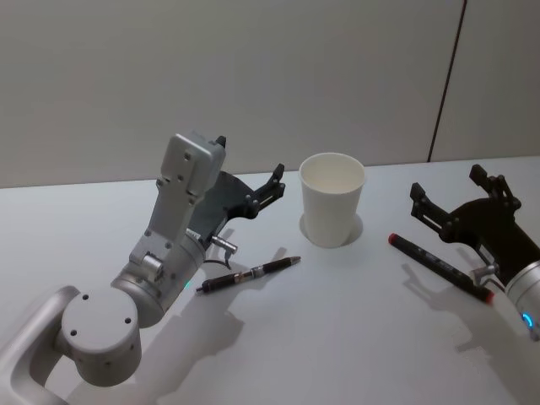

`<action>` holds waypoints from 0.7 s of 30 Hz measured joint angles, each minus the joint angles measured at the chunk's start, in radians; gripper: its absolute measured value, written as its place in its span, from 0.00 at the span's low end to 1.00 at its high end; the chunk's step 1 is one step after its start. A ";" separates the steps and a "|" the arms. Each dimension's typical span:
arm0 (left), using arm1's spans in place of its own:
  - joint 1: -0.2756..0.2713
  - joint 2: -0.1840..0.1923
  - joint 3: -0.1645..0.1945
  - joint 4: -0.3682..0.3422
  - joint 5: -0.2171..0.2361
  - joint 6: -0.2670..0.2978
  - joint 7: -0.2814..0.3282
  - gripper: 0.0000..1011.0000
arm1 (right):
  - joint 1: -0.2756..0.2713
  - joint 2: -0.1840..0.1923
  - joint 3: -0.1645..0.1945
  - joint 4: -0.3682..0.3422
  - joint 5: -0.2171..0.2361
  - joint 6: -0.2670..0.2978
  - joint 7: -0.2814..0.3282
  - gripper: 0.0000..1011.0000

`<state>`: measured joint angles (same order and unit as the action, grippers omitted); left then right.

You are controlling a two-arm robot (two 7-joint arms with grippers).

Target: Place the pen into the pen holder.

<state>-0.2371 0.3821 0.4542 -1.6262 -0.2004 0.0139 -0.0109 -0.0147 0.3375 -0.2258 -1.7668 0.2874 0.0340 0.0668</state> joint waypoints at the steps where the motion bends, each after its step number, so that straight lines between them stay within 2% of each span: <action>1: 0.000 0.000 0.000 0.000 0.000 0.000 0.000 0.99 | 0.000 0.000 0.000 0.000 0.000 0.000 0.000 0.99; 21: 0.000 0.000 0.000 0.000 0.000 0.000 0.000 0.99 | 0.000 0.000 0.000 0.000 0.000 0.000 0.000 0.99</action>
<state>-0.2372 0.3821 0.4543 -1.6262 -0.2003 0.0139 -0.0109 -0.0146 0.3374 -0.2259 -1.7668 0.2874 0.0340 0.0668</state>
